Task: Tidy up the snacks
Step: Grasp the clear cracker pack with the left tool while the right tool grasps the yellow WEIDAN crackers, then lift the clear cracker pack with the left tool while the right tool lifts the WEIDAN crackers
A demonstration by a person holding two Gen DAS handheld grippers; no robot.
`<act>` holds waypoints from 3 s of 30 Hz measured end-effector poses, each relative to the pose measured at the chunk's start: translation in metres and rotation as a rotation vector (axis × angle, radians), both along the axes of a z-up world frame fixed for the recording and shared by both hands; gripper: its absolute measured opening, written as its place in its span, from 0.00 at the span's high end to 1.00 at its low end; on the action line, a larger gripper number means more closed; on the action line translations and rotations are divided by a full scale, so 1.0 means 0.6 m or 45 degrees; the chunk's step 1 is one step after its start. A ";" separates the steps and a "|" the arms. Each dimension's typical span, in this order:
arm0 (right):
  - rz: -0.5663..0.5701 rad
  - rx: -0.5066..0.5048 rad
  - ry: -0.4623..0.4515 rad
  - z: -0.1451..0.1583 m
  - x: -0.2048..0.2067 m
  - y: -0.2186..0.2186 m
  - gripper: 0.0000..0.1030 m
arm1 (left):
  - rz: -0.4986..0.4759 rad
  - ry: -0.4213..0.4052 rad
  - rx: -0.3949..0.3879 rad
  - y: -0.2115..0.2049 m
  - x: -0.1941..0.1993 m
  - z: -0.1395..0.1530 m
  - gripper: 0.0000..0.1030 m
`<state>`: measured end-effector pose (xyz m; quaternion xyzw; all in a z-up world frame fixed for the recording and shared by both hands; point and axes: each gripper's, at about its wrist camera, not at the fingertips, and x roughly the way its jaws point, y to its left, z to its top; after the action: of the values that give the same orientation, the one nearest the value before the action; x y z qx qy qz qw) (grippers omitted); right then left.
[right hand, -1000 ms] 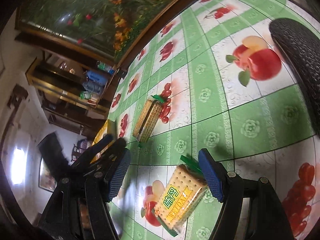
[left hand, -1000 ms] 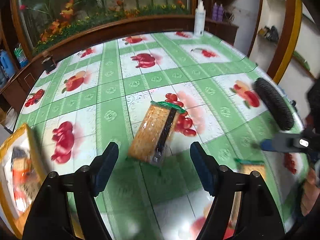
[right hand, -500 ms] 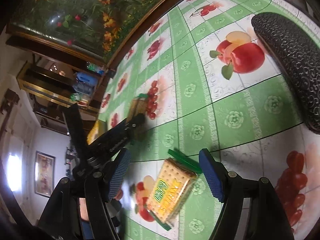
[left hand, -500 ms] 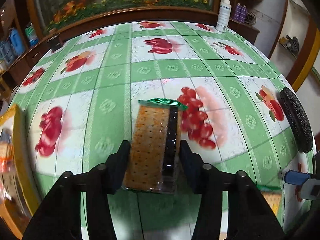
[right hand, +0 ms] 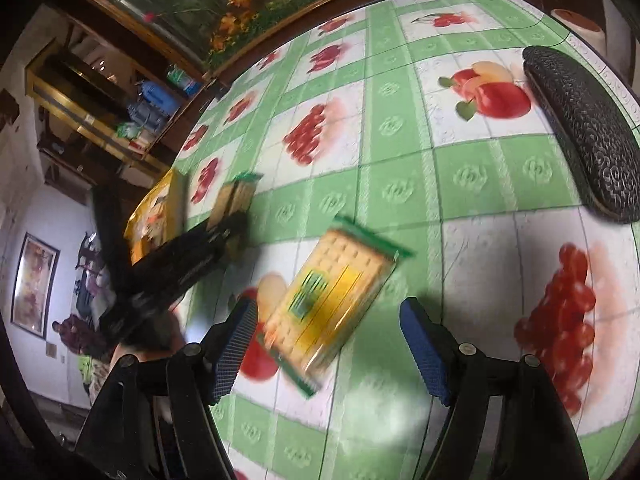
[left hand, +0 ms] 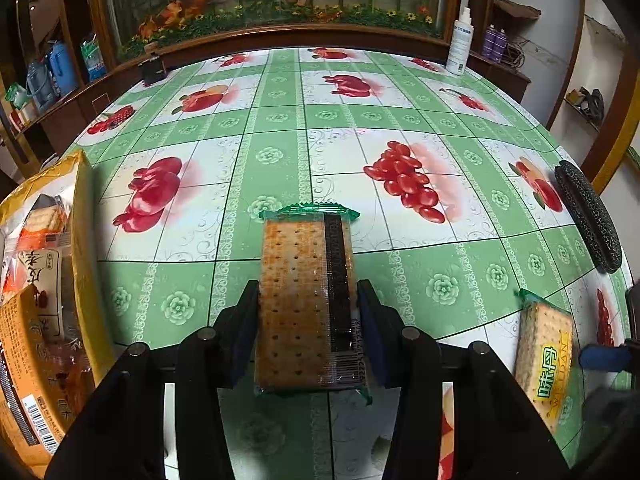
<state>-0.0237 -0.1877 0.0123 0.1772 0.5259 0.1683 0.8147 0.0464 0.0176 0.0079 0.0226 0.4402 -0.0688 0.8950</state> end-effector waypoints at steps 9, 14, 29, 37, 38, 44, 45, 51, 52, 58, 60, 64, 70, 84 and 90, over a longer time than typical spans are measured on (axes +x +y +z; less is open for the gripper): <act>0.086 -0.201 0.019 -0.015 0.025 0.071 0.27 | 0.037 -0.013 -0.015 0.023 -0.003 -0.002 0.56; 0.210 -0.420 -0.099 -0.021 0.051 0.116 0.39 | 0.045 -0.015 -0.014 0.025 -0.004 -0.004 0.56; 0.228 -0.476 -0.205 -0.024 0.098 0.105 0.43 | 0.050 -0.026 -0.002 0.026 -0.006 -0.005 0.56; 0.169 -0.381 -0.280 0.000 0.089 0.089 0.54 | 0.027 -0.062 -0.042 0.024 -0.011 0.006 0.57; 0.163 -0.362 -0.293 0.004 0.088 0.088 0.54 | 0.028 -0.069 -0.047 0.025 -0.011 0.008 0.57; 0.149 -0.331 -0.305 0.007 0.089 0.087 0.54 | 0.032 -0.141 -0.047 0.023 -0.019 0.023 0.57; 0.148 -0.326 -0.300 0.005 0.091 0.087 0.54 | 0.030 -0.154 -0.039 0.022 -0.021 0.025 0.57; 0.125 -0.307 -0.283 0.002 0.094 0.081 0.54 | 0.053 -0.151 0.008 0.021 -0.019 0.023 0.57; 0.124 -0.305 -0.282 0.002 0.094 0.082 0.54 | 0.059 -0.142 0.014 0.021 -0.017 0.021 0.56; 0.125 -0.289 -0.270 0.000 0.095 0.080 0.54 | 0.075 -0.114 0.036 0.021 -0.012 0.013 0.41; 0.124 -0.285 -0.271 0.001 0.095 0.080 0.54 | 0.068 -0.102 0.039 0.018 -0.011 0.011 0.41; 0.120 -0.273 -0.275 0.003 0.095 0.078 0.54 | 0.060 -0.087 0.053 0.014 -0.008 0.005 0.41; 0.127 -0.260 -0.280 0.007 0.091 0.078 0.54 | 0.068 -0.020 -0.009 0.025 0.001 -0.007 0.46; 0.114 -0.250 -0.303 0.011 0.089 0.078 0.54 | 0.106 -0.232 -0.003 0.029 -0.029 0.036 0.57; 0.118 -0.255 -0.306 0.010 0.088 0.081 0.54 | 0.130 -0.316 0.045 0.029 -0.037 0.051 0.57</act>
<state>0.0291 -0.1390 0.0180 0.0492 0.4464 0.1724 0.8767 0.0243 0.0350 0.0387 0.0243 0.3278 -0.0122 0.9443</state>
